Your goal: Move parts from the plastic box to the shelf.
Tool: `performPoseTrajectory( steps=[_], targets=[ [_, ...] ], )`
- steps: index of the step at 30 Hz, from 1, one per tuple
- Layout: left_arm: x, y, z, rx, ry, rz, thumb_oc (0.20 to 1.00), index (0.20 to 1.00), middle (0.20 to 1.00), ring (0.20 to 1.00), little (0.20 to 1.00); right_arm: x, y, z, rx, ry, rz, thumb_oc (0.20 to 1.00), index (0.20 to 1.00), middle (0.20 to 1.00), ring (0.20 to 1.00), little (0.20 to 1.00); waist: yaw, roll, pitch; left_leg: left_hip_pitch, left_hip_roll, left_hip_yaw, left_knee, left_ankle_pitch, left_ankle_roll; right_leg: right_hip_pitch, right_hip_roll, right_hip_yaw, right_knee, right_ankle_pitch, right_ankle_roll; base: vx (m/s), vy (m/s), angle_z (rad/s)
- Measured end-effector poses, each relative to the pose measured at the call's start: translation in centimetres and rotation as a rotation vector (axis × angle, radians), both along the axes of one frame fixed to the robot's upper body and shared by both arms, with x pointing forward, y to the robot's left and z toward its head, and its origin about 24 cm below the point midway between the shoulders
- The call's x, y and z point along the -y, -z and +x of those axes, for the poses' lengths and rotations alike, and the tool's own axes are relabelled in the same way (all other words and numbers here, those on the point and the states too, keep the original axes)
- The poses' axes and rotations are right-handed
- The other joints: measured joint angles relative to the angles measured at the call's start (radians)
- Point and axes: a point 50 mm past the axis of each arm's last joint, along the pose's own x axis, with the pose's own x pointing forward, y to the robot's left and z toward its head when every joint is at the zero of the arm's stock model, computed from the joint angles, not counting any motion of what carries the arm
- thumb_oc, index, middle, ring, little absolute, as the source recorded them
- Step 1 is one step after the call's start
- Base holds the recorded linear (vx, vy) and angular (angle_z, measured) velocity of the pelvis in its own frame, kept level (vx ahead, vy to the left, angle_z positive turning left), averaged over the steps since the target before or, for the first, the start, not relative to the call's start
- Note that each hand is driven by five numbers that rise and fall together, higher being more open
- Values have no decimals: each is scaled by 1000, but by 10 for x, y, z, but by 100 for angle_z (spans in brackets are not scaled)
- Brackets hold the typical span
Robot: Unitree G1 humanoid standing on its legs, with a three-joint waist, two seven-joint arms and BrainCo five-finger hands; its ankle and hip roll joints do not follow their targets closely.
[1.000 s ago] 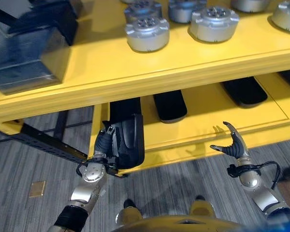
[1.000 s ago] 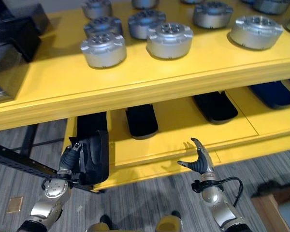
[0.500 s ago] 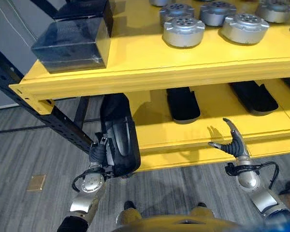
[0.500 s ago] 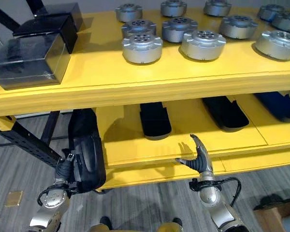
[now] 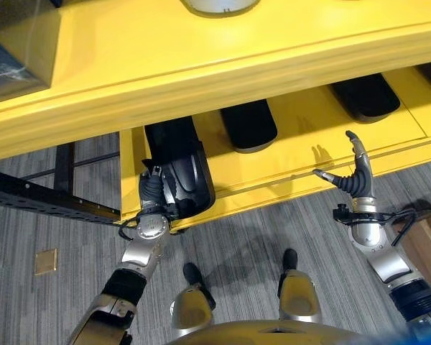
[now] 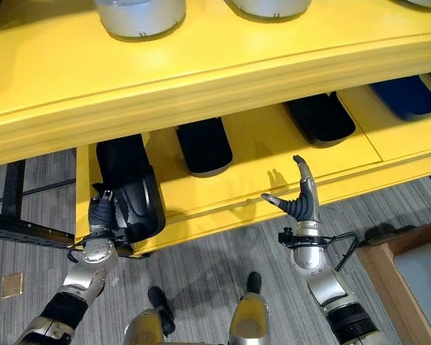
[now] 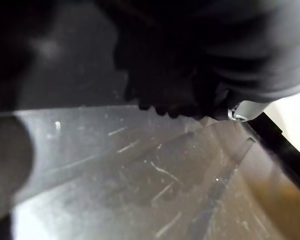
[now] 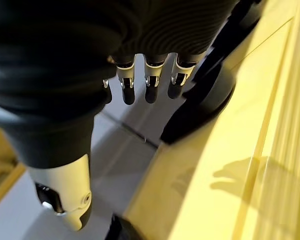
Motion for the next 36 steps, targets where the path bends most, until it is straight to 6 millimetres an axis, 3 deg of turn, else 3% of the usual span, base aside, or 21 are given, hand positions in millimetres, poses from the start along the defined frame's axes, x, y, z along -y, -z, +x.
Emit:
performPoseTrajectory(
  steps=[2,5,18,22,36],
  targets=[
    [2,1,2,-4,-33,-8,200,200,200,200,200,-5,-13,-2,75,-18,22,1000,1000,1000,1000,1000,-11,-2,14,-17,5,5,22,-9,0,-23,0,13,15,0,-1,-69,61,-10],
    [7,-3,7,18,-76,-28,200,200,200,200,200,-6,-18,-3,103,-29,28,1000,1000,1000,1000,1000,-11,-4,28,-25,10,6,41,-19,-1,-31,0,19,26,-1,-3,-64,34,-3],
    [-6,-41,28,140,-269,58,200,200,200,200,200,-2,-45,9,207,-19,9,1000,1000,1000,1000,1000,4,-7,103,-147,55,-12,179,-60,4,-148,1,27,129,-21,-29,-53,13,-2],
    [-29,-61,38,153,-290,194,200,200,200,200,200,0,-65,17,264,-23,-31,1000,1000,1000,1000,1000,2,3,154,-177,66,-22,227,-76,8,-173,-2,34,162,-25,-34,-49,56,-1],
    [-73,-77,43,61,-277,489,200,200,200,200,200,4,-75,23,223,-49,-123,1000,1000,1000,1000,1000,-4,22,169,-228,69,-6,274,-94,16,-250,-11,72,207,-33,-32,-31,62,-4]
  ],
)
